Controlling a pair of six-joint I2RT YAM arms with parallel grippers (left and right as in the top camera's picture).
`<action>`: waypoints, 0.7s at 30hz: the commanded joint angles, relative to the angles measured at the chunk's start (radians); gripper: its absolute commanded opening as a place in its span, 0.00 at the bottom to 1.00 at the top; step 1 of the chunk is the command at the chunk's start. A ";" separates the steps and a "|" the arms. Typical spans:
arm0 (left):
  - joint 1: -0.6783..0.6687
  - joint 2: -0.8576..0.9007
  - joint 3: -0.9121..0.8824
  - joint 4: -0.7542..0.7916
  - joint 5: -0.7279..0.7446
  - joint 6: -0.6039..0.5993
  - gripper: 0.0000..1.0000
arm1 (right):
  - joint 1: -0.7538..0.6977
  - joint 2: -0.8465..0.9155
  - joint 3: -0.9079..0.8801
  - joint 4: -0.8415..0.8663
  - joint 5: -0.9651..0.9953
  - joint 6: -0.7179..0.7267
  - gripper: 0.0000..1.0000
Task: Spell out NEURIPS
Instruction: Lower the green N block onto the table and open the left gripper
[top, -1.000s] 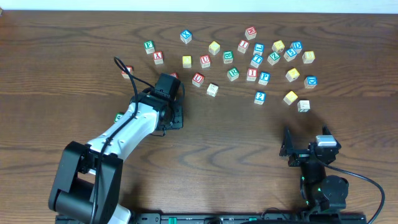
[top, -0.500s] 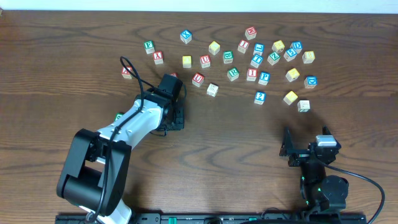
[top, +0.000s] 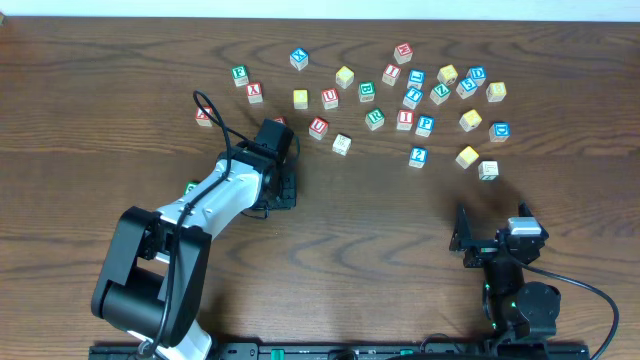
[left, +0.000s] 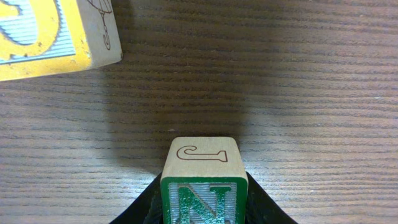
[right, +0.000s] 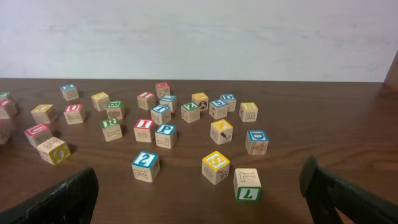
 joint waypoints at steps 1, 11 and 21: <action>0.004 0.014 0.036 0.000 0.002 0.016 0.32 | -0.008 -0.005 -0.001 -0.005 -0.002 0.013 0.99; 0.004 0.014 0.060 -0.013 0.002 0.016 0.38 | -0.008 -0.005 -0.001 -0.005 -0.002 0.013 0.99; 0.004 0.014 0.060 -0.021 0.002 0.024 0.48 | -0.008 -0.005 -0.001 -0.005 -0.002 0.013 0.99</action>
